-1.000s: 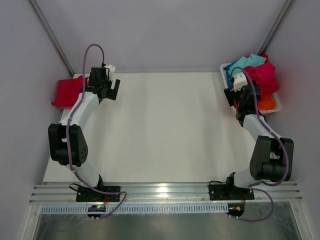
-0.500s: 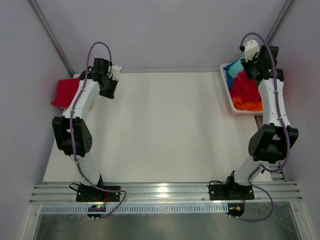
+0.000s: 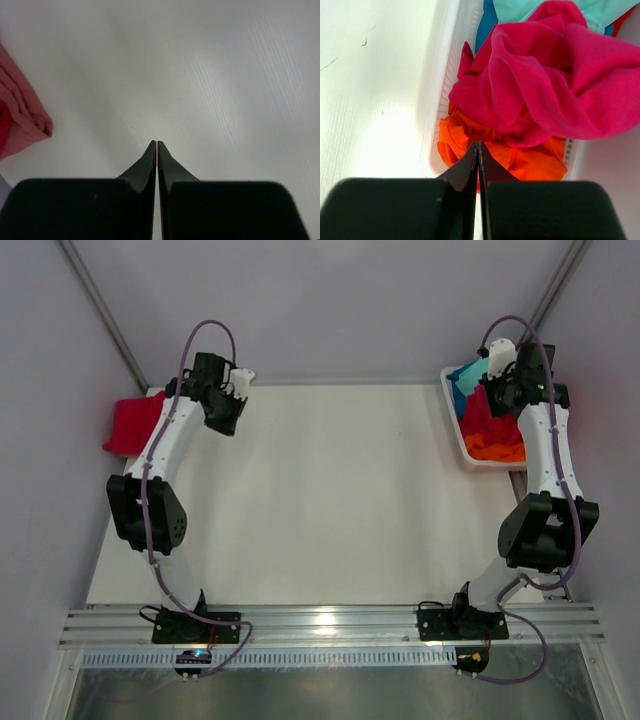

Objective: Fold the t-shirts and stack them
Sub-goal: Grab crumpled tshirt from bin with the right arm

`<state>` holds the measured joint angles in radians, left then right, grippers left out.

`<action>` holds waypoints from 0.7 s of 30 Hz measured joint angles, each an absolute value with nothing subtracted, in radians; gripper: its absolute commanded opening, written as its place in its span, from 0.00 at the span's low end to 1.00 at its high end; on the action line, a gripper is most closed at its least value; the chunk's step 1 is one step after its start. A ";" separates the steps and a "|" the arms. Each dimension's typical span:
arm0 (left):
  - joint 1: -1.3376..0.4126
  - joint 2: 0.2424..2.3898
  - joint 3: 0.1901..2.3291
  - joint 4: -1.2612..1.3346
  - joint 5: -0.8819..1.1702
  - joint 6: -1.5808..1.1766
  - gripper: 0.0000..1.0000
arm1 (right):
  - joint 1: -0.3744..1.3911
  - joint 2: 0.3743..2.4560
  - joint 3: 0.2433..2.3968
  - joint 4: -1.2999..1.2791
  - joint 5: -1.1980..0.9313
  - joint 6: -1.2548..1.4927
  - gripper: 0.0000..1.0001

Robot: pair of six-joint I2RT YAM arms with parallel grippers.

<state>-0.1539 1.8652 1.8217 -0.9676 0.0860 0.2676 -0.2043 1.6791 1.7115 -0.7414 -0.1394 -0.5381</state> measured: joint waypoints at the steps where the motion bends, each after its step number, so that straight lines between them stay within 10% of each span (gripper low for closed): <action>1: -0.155 1.861 1.815 -0.965 0.099 0.266 0.00 | -0.204 1.679 1.702 -0.741 -0.136 -0.530 0.04; 3: -0.159 1.854 1.802 -0.967 0.132 0.264 0.17 | -0.205 1.672 1.658 -0.711 -0.124 -0.513 0.73; 5: -0.167 1.855 1.802 -0.975 0.152 0.270 0.66 | -0.205 1.654 1.583 -0.672 -0.105 -0.511 0.99; 6: -0.175 1.855 1.802 -0.979 0.160 0.267 0.90 | -0.205 1.647 1.544 -0.658 -0.095 -0.515 0.99; 9: -0.202 1.855 1.802 -0.986 0.180 0.247 0.94 | -0.205 1.645 1.471 -0.613 -0.071 -0.520 0.70; 11: -0.224 1.855 1.802 -0.986 0.185 0.254 0.75 | -0.204 1.651 1.454 -0.591 -0.032 -0.514 0.52; 12: -0.233 1.855 1.802 -0.986 0.186 0.259 0.27 | -0.204 1.657 1.453 -0.569 -0.007 -0.498 0.33; 13: -0.242 1.856 1.803 -0.987 0.187 0.266 0.01 | -0.205 1.662 1.454 -0.546 0.016 -0.481 0.21; 16: -0.259 1.878 1.822 -0.992 0.187 0.273 0.00 | -0.212 1.678 1.457 -0.501 0.060 -0.430 0.13; 18: -0.266 1.898 1.835 -0.988 0.185 0.275 0.47 | -0.214 1.705 1.471 -0.480 0.082 -0.418 0.24; 19: -0.268 1.906 1.840 -0.987 0.183 0.271 0.69 | -0.216 1.723 1.489 -0.480 0.089 -0.409 0.61; 20: -0.269 1.916 1.846 -0.987 0.181 0.273 0.99 | -0.217 1.750 1.521 -0.483 0.097 -0.397 0.78; 21: -0.271 1.928 1.855 -0.988 0.173 0.270 0.99 | -0.218 1.775 1.554 -0.483 0.102 -0.390 0.89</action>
<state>-0.2710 1.9278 1.8545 -0.9882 0.1730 0.2699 -0.2184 1.7752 1.5536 -0.4828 0.1020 -0.3904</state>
